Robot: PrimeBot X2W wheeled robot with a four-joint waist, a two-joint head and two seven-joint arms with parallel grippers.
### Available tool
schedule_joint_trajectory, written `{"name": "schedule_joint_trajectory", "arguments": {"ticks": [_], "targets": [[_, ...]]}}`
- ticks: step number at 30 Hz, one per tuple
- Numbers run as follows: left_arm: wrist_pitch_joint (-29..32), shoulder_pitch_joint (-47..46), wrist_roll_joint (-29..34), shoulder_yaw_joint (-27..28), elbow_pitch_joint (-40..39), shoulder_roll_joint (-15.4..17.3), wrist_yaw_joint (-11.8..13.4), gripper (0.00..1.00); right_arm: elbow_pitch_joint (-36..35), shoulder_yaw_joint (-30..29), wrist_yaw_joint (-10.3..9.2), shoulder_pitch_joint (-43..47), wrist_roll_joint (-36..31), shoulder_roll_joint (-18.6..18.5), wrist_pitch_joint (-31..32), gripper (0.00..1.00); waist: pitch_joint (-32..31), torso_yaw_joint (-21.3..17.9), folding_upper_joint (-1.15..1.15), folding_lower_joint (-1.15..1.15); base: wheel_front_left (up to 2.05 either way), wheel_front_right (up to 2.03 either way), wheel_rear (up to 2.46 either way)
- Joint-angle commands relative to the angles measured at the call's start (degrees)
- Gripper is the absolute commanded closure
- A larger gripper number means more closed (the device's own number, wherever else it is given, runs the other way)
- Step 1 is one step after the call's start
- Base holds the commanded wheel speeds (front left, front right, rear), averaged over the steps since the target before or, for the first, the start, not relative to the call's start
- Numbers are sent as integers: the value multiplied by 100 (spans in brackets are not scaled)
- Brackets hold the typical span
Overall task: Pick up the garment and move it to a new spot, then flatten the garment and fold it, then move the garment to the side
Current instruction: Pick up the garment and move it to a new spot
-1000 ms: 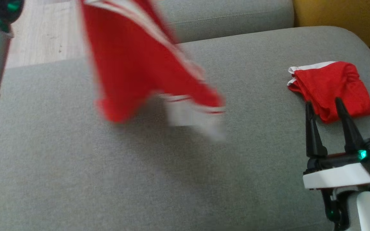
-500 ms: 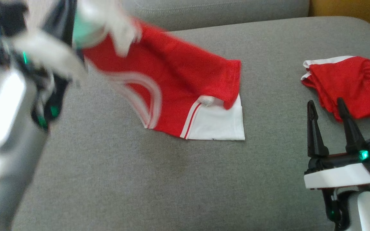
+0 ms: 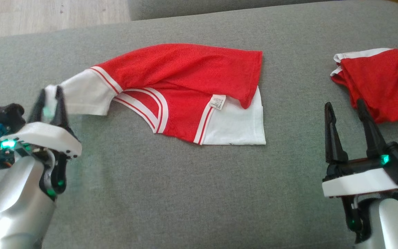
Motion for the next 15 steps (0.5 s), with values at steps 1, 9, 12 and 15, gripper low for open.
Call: {"name": "schedule_joint_trajectory", "arguments": {"ticks": [1,9,12,15], "targets": [[-147,-403,57,264,-86,214,-46,0,-136,158,-4,-211,-45,-18,-32,0,-23,18,0,-1,0,0,0],[-550,-351,158,305,-324,266,-102,0,23,115,-4,-164,-71,-18,-37,0,-295,143,0,-1,0,0,0],[-644,-36,199,297,-612,276,9,0,86,83,-4,-101,-83,-18,-42,0,-452,214,0,-1,0,0,0],[-735,438,200,313,-1014,217,191,0,147,61,-4,-8,-88,-18,-50,0,-606,292,0,-1,0,0,0]]}}
